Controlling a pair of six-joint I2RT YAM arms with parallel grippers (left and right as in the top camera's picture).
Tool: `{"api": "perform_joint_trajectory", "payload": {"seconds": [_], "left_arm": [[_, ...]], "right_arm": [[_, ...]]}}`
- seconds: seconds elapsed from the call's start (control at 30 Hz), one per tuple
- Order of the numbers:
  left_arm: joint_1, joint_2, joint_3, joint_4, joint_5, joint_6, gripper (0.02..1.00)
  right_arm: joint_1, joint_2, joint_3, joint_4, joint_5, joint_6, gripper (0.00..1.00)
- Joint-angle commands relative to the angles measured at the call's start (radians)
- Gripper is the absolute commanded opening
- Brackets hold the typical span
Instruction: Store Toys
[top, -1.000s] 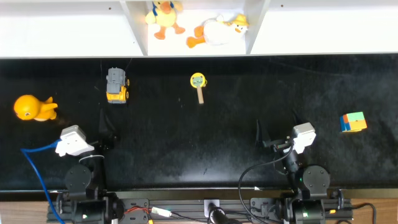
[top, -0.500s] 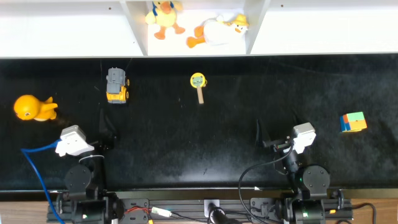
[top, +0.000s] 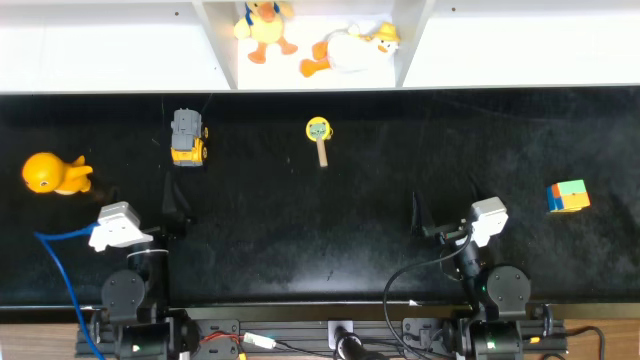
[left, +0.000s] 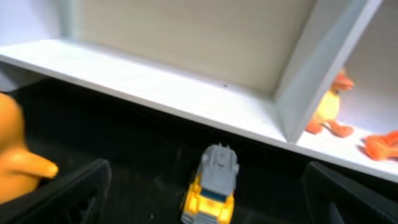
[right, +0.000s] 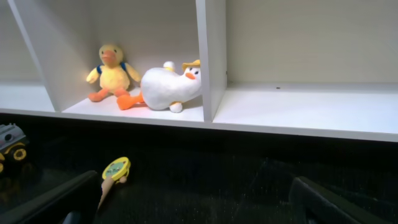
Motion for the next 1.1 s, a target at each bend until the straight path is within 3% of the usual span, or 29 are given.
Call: {"api": "perform_joint_trajectory", "payload": {"seconds": [0.03,0.2,0.5,0.7,0.8,1.0,1.1], "left_arm": [[0.007,0.008,0.138,-0.141,0.014,-0.034,1.000],[0.007,0.143,0.465,-0.452,-0.092,-0.034,1.000],[0.008,0.652,1.167,-1.059,-0.359,-0.081,0.998],[0.095,0.908,1.483,-1.191,-0.397,0.121,0.993],[0.210,0.977,1.567,-1.172,-0.313,0.213,0.993],[0.590,1.075,1.590,-1.124,0.072,0.308,0.993],[0.738,1.126,1.590,-1.145,0.247,0.423,0.998]], "right_arm": [[0.007,-0.008,-0.014,0.007,0.000,0.003,0.993],[0.007,-0.008,-0.014,0.007,0.000,0.003,0.996],[0.007,-0.008,-0.014,0.007,0.000,0.003,0.996],[0.007,-0.008,-0.014,0.007,0.000,0.003,0.996],[0.007,-0.008,-0.014,0.007,0.000,0.003,0.996],[0.007,-0.008,-0.014,0.007,0.000,0.003,0.993],[0.007,-0.008,-0.014,0.007,0.000,0.003,0.993]]}}
